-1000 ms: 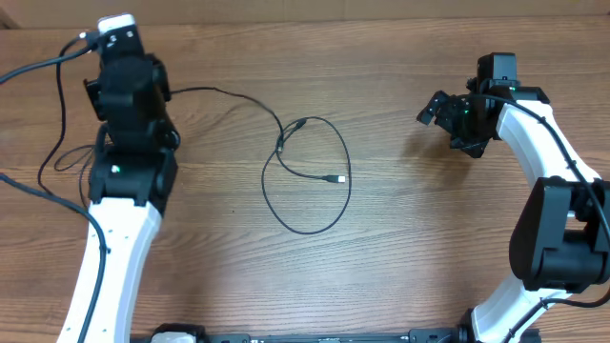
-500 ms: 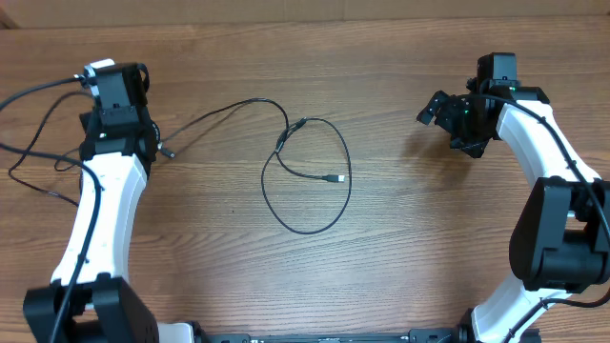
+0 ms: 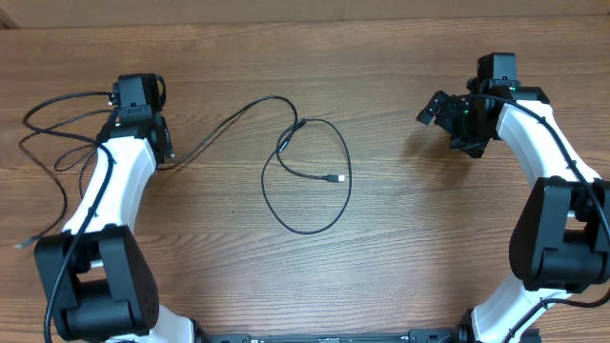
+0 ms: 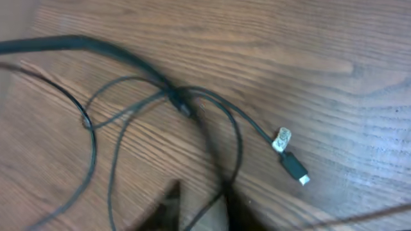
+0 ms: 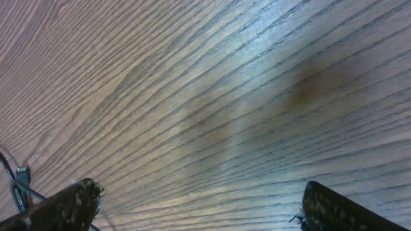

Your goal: Untangle cables

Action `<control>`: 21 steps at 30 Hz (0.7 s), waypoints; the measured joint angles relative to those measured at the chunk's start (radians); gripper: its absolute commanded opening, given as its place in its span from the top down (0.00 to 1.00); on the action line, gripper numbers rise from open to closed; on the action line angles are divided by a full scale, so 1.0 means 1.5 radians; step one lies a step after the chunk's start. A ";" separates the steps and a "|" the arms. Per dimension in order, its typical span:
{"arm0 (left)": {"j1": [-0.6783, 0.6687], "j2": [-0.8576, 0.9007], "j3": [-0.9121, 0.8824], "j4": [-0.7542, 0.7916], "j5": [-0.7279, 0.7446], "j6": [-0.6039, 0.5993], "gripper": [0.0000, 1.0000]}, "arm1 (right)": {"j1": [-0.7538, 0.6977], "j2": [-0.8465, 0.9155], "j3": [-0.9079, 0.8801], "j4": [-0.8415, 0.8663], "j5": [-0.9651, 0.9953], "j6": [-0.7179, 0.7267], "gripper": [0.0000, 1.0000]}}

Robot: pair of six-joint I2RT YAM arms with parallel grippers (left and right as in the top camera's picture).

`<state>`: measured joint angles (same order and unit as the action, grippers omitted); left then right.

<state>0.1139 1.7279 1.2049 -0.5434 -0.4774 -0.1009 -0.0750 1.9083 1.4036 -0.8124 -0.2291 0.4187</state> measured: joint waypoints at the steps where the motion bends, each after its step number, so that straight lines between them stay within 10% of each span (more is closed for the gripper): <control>1: 0.000 0.004 0.000 -0.002 0.003 -0.001 0.33 | 0.000 0.000 0.000 0.000 0.000 0.000 0.00; 12: 0.000 0.009 0.015 -0.031 0.108 -0.003 0.01 | 0.000 0.000 0.000 0.000 0.000 0.000 0.00; 21: 0.000 -0.036 0.093 -0.057 0.374 -0.004 0.00 | 0.000 0.000 0.000 0.000 0.000 0.000 0.00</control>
<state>0.1139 1.6741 1.3441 -0.6289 0.0841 -0.1062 -0.0750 1.9083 1.4036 -0.8120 -0.2287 0.4183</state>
